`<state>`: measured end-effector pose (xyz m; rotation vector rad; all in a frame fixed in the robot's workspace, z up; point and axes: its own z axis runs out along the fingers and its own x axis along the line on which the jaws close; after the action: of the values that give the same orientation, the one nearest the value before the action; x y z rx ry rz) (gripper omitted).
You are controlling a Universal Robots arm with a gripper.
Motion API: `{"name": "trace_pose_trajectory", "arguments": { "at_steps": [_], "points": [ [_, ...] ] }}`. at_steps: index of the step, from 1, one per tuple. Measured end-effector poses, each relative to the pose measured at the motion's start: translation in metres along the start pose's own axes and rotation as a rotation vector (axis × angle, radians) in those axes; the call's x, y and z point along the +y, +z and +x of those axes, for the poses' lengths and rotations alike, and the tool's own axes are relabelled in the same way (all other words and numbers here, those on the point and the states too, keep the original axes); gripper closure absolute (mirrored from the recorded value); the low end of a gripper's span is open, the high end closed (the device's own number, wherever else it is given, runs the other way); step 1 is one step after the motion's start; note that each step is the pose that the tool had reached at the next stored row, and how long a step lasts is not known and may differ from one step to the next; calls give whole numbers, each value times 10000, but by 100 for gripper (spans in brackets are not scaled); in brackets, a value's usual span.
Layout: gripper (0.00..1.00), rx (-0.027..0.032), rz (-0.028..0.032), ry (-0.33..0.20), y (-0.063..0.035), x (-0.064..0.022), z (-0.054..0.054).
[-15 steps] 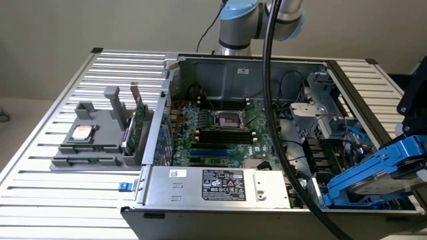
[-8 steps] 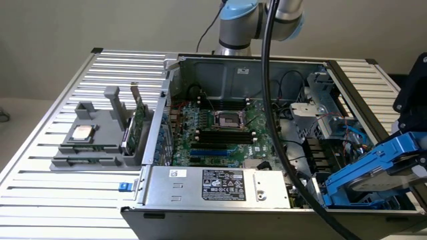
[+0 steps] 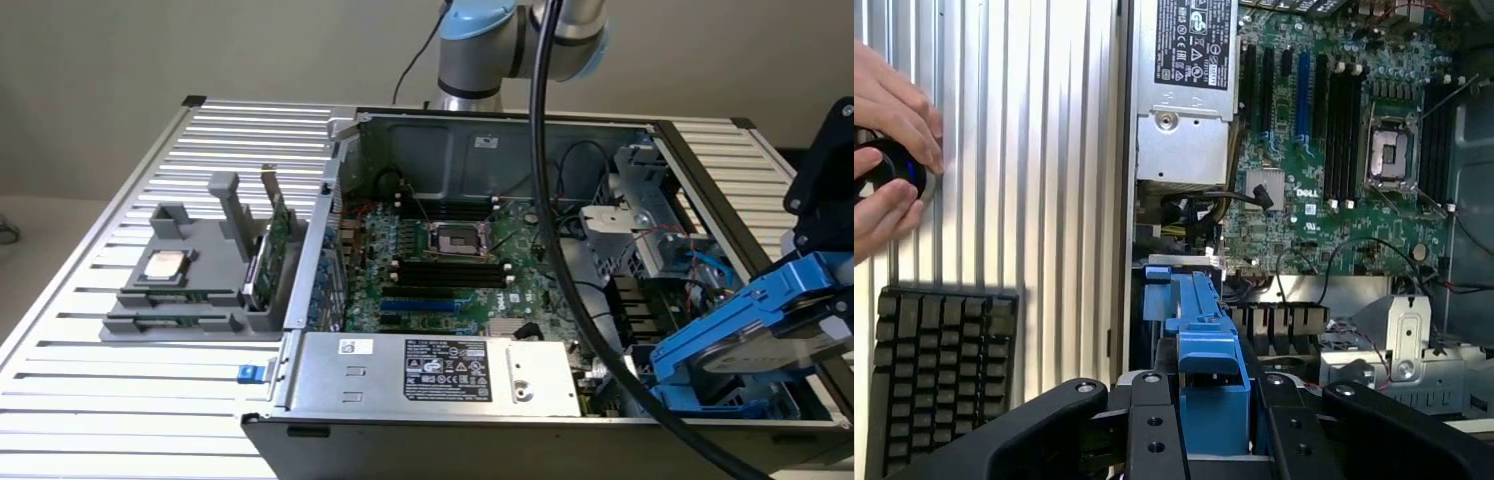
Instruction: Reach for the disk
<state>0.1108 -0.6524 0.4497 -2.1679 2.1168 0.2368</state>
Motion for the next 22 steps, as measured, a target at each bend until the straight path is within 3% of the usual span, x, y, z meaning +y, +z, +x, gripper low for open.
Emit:
{"name": "trace_pose_trajectory", "arguments": {
  "at_steps": [5,11,14,16,19,22],
  "points": [
    [67,108,-45,12,18,-2,-5],
    [67,162,-64,17,54,-6,-102],
    [67,193,-108,28,63,-7,-124],
    [67,194,-188,52,61,-11,-125],
    [67,186,-386,117,29,-17,-130],
    [67,179,-536,170,-20,-28,-139]
  ]
}}
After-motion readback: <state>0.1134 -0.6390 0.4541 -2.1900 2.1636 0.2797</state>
